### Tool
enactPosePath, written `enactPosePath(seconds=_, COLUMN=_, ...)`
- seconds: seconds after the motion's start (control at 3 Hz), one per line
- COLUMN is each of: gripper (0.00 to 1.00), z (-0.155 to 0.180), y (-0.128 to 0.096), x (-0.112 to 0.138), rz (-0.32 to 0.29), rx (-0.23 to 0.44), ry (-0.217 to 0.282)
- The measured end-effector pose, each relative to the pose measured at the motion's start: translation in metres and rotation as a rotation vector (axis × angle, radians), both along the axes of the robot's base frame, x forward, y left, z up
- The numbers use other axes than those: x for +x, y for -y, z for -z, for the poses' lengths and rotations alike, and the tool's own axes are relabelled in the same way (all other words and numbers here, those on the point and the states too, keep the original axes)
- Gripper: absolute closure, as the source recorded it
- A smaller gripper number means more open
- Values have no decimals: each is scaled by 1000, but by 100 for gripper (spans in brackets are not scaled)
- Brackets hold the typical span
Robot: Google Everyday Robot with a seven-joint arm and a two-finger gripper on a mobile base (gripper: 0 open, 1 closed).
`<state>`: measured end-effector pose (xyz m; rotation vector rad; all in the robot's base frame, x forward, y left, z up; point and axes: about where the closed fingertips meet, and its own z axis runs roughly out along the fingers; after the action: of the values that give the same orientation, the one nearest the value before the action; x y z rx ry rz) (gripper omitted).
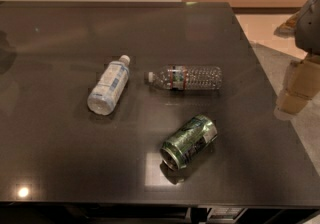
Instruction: Place green can upright
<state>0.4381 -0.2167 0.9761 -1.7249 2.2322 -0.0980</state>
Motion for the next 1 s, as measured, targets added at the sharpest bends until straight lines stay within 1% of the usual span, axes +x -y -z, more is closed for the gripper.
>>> enactPosePath(seconds=0.33, gripper=0, z=0, y=0, x=0, rz=0, rx=0, ry=0)
enactPosePath(seconds=0.67, gripper=0, z=3, y=-9, x=1, rz=-34, rx=2, ry=-5)
enactPosePath(seconds=1.0, gripper=0, z=22, y=-72, x=9, rz=-268, rx=16, ry=-38)
